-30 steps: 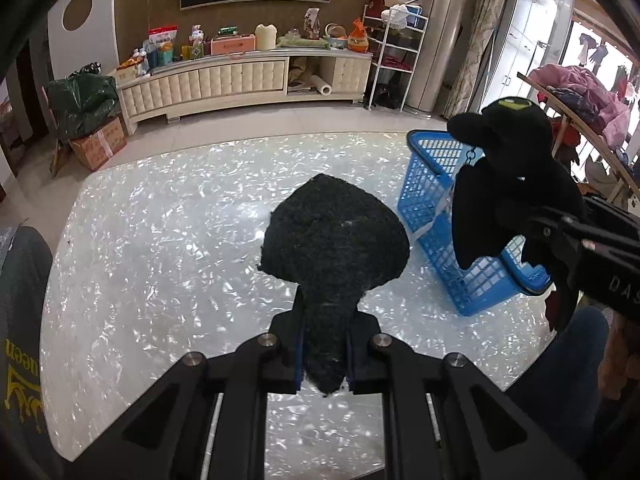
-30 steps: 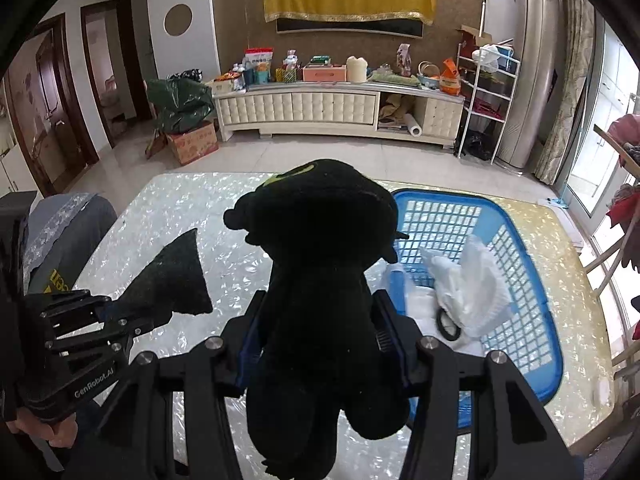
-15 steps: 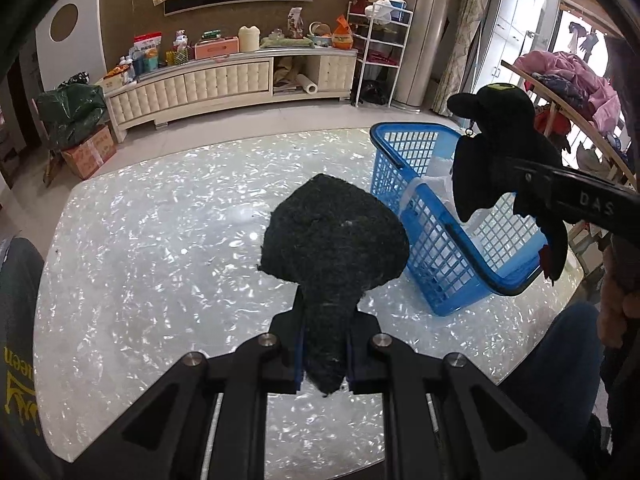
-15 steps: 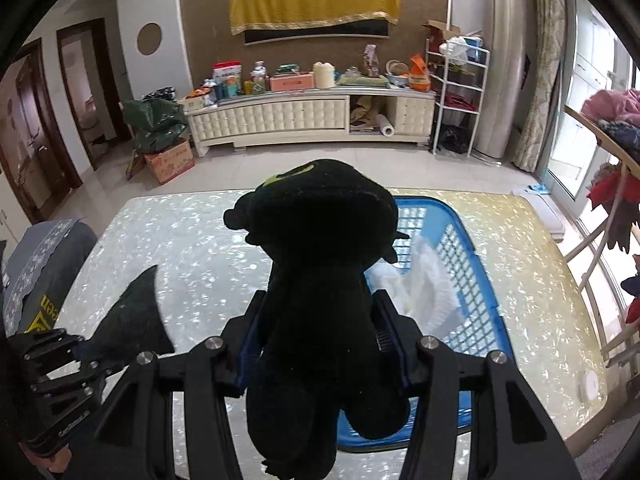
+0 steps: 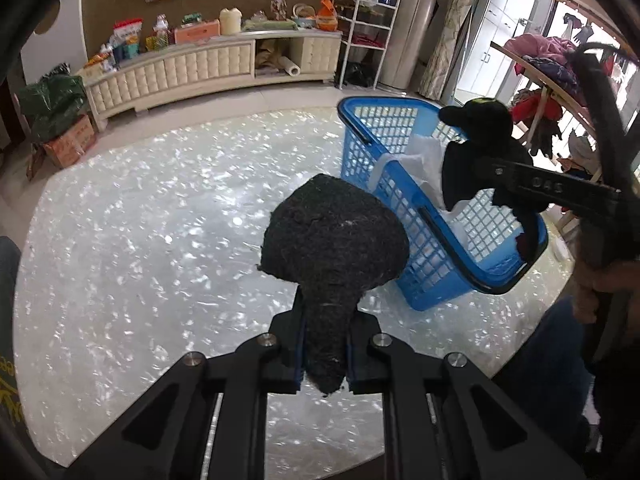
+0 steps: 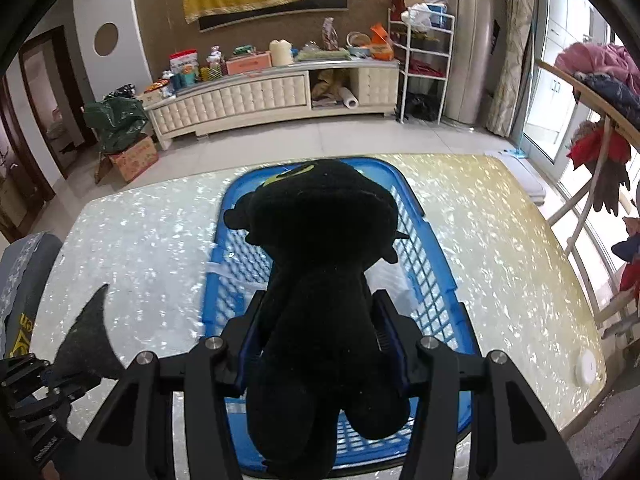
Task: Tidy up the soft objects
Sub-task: 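Carry the plush toy into the basket and open the right gripper while the left gripper holds the black pad, then lower the black pad into the basket and open the left gripper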
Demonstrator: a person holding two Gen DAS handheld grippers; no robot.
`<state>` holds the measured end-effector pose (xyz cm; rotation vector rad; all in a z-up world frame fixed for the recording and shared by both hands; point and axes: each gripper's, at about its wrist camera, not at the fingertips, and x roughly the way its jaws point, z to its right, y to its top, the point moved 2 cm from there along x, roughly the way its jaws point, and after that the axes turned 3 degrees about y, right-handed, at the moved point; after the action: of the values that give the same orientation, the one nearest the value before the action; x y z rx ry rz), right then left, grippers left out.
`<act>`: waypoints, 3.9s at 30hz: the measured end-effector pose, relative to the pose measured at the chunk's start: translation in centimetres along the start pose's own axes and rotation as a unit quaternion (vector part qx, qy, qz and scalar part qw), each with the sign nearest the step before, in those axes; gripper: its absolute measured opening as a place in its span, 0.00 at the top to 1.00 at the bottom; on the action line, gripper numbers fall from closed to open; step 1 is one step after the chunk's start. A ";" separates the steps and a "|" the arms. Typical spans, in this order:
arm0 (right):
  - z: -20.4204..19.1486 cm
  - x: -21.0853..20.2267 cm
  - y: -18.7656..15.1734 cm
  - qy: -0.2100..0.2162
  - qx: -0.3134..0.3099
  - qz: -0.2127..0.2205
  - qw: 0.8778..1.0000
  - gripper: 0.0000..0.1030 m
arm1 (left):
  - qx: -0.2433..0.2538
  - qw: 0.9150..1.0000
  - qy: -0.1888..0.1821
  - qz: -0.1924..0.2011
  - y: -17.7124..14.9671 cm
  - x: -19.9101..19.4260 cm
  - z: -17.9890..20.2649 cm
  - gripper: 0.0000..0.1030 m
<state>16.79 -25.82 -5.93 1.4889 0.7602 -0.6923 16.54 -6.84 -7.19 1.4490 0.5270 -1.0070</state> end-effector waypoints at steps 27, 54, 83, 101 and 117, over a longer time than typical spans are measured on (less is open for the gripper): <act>0.4 2.0 -0.3 -0.028 -0.001 -0.063 0.998 0.06 | 0.012 1.000 0.010 0.002 0.0 -0.3 0.3 0.88; -1.5 -6.8 -2.6 -0.011 -0.027 0.023 0.999 0.00 | 0.057 0.996 0.009 0.071 1.5 -4.5 4.1 0.88; 4.7 -6.7 -3.9 -0.011 0.044 0.043 0.998 0.00 | 0.128 0.991 -0.010 0.026 6.8 3.1 12.8 0.87; 6.0 -4.7 -4.2 -0.010 0.063 0.018 0.998 0.00 | 0.121 0.992 -0.001 -0.021 7.5 8.2 13.4 0.81; 5.9 -5.7 -3.9 -0.013 0.064 0.030 0.997 0.01 | 0.120 0.993 0.012 0.001 8.0 6.3 12.5 0.21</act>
<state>10.35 -31.93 -4.09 1.6108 0.6586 -0.7236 22.95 -21.63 -6.49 1.6762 0.4314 -1.0803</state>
